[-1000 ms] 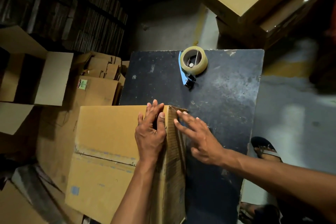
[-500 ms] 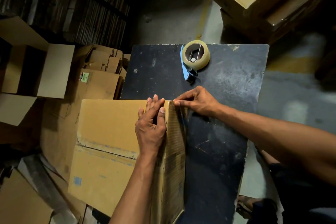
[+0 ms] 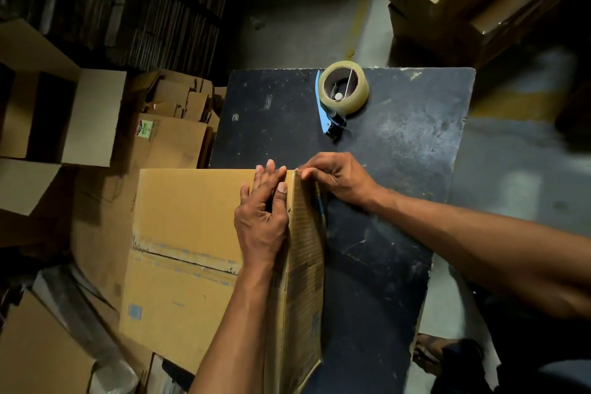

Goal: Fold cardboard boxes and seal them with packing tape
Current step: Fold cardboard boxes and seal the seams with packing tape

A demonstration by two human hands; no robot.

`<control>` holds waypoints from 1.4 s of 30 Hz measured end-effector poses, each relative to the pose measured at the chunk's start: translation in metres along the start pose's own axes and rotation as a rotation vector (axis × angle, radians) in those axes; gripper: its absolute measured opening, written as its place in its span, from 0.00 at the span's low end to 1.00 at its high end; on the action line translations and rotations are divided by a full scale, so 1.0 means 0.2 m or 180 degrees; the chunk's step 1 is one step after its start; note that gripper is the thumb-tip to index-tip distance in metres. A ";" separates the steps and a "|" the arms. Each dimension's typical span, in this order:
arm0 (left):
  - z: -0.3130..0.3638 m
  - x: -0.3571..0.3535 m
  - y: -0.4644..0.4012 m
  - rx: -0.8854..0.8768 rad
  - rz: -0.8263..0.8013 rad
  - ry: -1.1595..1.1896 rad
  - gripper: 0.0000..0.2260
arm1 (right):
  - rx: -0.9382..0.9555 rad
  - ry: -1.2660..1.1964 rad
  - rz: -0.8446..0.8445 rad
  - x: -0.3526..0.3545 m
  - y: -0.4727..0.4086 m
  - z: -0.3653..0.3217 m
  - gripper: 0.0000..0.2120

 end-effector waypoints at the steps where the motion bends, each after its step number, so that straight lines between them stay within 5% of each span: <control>1: 0.00 0.00 0.00 0.0016 0.0001 0.0006 0.16 | 0.0047 0.0114 -0.0008 0.01 0.01 0.02 0.08; 10: 0.00 0.01 0.01 0.0053 -0.0001 0.0114 0.16 | 0.0178 0.0939 -0.0193 0.03 -0.01 -0.02 0.25; 18: 0.01 0.01 0.01 0.0081 0.0019 0.0182 0.16 | 0.0288 0.1813 -0.0929 0.05 0.00 0.09 0.39; 28: -0.01 0.02 0.00 0.0073 -0.0064 0.0217 0.22 | 0.0570 0.1319 -0.0813 -0.10 -0.04 -0.06 0.44; 34: -0.01 0.01 0.01 0.0116 -0.0106 0.0271 0.20 | 0.0549 0.1716 -0.1112 0.02 0.12 -0.01 0.61; 38: 0.00 0.06 0.03 0.0268 0.0134 0.0679 0.16 | 0.0982 0.1431 -0.0584 -0.16 0.15 -0.17 0.60; 42: 0.02 0.14 0.10 0.0253 0.0346 0.0504 0.16 | 0.1147 0.1905 -0.0687 -0.19 0.15 -0.11 0.54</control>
Point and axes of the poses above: each hand's wrist, its own y-axis away from the middle knuckle, its own x-axis out of the back of the hand, z = x × y, the point moved 6 cm from there along -y, towards the middle knuckle, and after that the axes turned 8 degrees about x, right-handed, at the moved point
